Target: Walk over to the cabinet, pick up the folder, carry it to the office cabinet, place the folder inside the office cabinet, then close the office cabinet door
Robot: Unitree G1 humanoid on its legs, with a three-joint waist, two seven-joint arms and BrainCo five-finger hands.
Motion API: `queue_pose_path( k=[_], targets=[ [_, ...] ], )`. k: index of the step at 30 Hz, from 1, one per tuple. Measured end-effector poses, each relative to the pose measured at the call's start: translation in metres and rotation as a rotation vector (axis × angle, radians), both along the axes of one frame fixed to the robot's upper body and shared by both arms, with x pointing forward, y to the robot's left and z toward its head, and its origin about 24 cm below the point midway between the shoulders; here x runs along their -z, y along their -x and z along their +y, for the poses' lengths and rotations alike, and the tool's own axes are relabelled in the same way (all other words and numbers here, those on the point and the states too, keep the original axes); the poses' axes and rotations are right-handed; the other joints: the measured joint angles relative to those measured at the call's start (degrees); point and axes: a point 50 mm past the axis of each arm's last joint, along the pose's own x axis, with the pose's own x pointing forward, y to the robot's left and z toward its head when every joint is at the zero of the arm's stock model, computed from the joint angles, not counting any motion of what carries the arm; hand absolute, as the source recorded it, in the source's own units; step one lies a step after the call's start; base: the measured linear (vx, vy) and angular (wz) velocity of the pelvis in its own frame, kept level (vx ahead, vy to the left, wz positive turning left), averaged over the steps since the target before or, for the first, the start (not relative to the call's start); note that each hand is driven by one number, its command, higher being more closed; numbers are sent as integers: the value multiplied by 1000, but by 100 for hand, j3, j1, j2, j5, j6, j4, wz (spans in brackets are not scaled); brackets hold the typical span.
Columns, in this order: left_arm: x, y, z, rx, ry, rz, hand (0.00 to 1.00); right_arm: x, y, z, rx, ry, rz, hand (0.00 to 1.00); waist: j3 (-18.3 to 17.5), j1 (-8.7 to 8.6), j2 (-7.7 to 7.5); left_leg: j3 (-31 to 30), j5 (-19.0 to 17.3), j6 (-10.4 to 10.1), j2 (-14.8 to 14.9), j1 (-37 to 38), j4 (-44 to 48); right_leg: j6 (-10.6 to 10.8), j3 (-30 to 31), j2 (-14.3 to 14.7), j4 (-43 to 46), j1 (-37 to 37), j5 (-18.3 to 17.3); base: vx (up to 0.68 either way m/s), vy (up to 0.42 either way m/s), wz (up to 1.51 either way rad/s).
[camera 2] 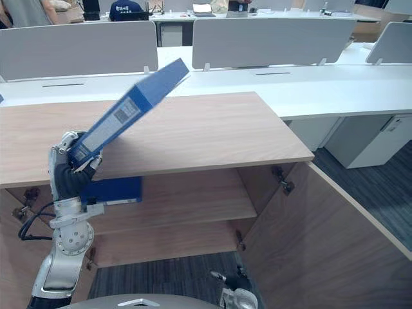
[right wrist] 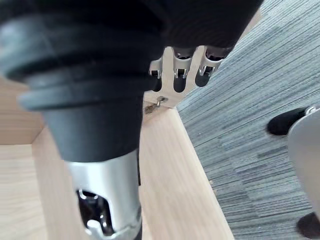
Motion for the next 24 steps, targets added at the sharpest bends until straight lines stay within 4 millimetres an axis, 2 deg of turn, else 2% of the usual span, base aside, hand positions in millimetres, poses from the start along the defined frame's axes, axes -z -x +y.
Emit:
queue_pose_path(
  k=[7,14,24],
  targets=[
    [-20,11,-2,-18,150,-131,100,-31,-34,10,4,6,-233,0,19,2,9,-7,28,21,-27,-38,-1,10,0,-29,71,-95,-1,-40,3,1],
    [-31,17,-12,66,219,-203,100,-67,-53,17,8,4,-447,0,33,-4,6,9,13,-8,-38,-36,0,8,12,-40,67,-103,-2,-10,0,0],
    [-27,20,-33,220,302,-166,100,-145,-69,28,52,-79,-875,0,45,-58,16,67,8,-7,-38,-115,37,64,104,-33,43,-218,40,8,-1,-3]
  ],
)
